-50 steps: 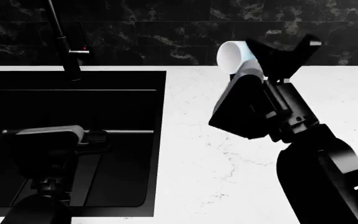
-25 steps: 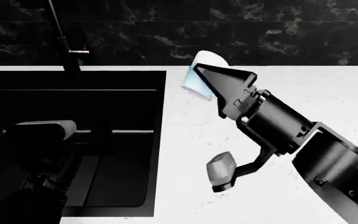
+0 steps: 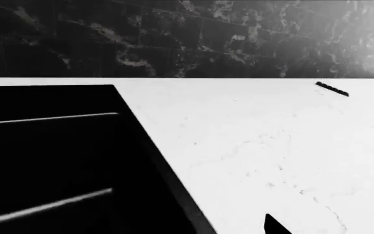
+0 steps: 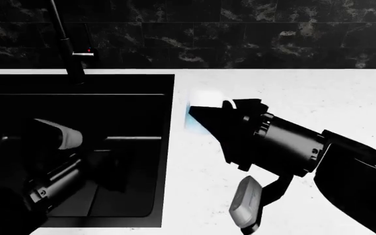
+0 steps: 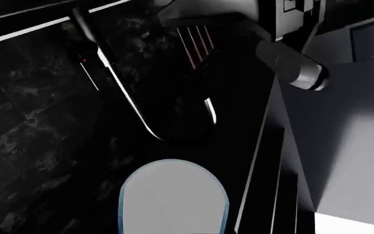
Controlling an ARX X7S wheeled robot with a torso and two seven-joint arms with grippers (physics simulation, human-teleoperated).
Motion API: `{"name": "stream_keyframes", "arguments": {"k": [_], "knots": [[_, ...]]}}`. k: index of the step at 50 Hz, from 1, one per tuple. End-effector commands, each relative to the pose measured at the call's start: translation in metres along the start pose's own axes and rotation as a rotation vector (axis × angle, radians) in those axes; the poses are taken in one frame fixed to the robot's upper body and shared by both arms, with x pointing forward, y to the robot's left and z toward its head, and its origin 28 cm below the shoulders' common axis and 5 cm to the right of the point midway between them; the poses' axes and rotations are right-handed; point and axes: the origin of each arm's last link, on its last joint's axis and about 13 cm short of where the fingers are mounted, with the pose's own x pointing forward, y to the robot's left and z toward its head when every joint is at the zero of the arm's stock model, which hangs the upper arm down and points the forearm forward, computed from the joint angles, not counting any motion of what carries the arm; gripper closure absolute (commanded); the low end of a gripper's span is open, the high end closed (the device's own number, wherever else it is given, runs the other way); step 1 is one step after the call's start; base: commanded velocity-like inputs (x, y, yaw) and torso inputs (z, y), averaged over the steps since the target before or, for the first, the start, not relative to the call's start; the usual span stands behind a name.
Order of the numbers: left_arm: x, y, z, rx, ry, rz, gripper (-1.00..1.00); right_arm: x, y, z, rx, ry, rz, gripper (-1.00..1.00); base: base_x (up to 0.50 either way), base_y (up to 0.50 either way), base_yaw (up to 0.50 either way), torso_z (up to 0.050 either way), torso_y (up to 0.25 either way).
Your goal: A wet mug is on the counter and needs to be dried. Pick it up and place it upside down in the open cabinet.
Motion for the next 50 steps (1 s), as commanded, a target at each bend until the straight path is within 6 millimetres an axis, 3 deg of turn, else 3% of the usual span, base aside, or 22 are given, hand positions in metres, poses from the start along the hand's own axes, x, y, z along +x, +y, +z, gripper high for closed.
{"name": "stream_keyframes", "arguments": {"k": [1, 6, 29, 44, 50], "knots": [[-0.016, 0.006, 0.017, 0.07, 0.177, -0.237, -1.0, 0.0, -0.005, -0.001, -0.049, -0.028, -0.025, 1.0, 0.0, 0.0, 0.0, 0.0, 0.0], [-0.011, 0.009, 0.021, 0.06, 0.174, -0.29, -1.0, 0.0, -0.006, 0.002, -0.041, -0.033, -0.031, 1.0, 0.0, 0.0, 0.0, 0.0, 0.0], [-0.007, -0.009, 0.042, 0.09, 0.176, -0.446, -1.0, 0.002, -0.01, 0.01, -0.064, -0.057, -0.09, 1.0, 0.0, 0.0, 0.0, 0.0, 0.0], [-0.004, -0.004, 0.063, 0.033, 0.106, -0.436, -1.0, -0.006, -0.008, 0.022, -0.055, -0.049, -0.108, 1.0, 0.0, 0.0, 0.0, 0.0, 0.001], [-0.003, 0.001, 0.062, 0.029, 0.102, -0.411, -1.0, -0.008, -0.012, 0.023, -0.052, -0.037, -0.127, 1.0, 0.0, 0.0, 0.0, 0.0, 0.0]]}}
